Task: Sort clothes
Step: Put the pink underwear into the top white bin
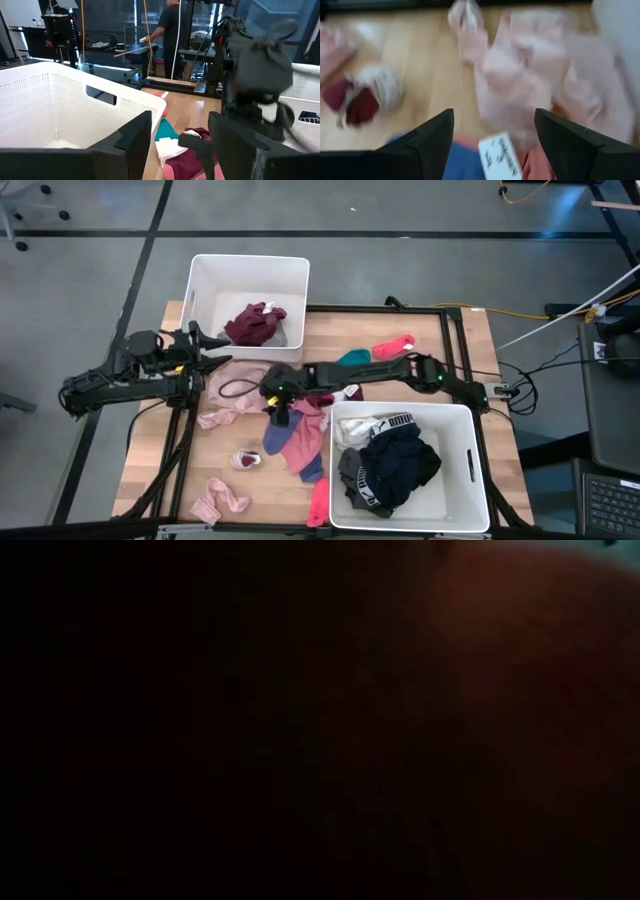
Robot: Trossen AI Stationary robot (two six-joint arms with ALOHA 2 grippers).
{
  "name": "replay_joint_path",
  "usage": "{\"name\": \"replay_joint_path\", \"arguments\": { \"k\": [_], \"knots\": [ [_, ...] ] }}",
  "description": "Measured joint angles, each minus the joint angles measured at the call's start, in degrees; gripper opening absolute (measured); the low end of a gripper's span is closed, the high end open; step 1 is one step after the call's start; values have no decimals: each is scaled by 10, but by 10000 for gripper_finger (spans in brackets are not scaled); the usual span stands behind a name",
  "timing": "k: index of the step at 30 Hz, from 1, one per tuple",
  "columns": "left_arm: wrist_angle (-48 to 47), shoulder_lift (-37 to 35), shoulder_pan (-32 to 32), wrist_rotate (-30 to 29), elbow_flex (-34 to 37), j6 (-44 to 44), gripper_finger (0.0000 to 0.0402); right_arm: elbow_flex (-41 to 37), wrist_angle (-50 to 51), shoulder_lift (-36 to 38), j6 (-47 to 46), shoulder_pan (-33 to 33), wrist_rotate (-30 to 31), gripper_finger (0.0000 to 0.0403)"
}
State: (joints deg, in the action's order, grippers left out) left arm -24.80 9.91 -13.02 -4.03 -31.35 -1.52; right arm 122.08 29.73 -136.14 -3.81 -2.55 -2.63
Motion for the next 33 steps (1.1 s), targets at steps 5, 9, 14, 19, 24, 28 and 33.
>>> {"name": "replay_joint_path", "arguments": {
  "k": [5, 9, 14, 19, 24, 28, 33],
  "knots": [
    [0, 0, 0, 0, 0, 0, 186, 0, 42, -11, 0, 0, 2, 279],
    [0, 0, 0, 0, 0, 0, 186, 0, 89, -19, -5, 0, 20, 279],
    [0, 0, 0, 0, 0, 0, 186, 0, 144, -28, -7, 0, 51, 279],
    [0, 0, 0, 0, 0, 0, 186, 0, 157, -43, -8, 0, 62, 279],
    [-1, 0, 0, 0, 0, 0, 186, 0, 156, -51, -8, 0, 76, 278],
    [-1, 0, 0, 0, 0, 0, 186, 0, 158, -52, -8, 0, 69, 250],
    [-1, 0, 0, 0, 0, 0, 186, 0, 155, -44, -8, -1, 66, 176]
  ]
}}
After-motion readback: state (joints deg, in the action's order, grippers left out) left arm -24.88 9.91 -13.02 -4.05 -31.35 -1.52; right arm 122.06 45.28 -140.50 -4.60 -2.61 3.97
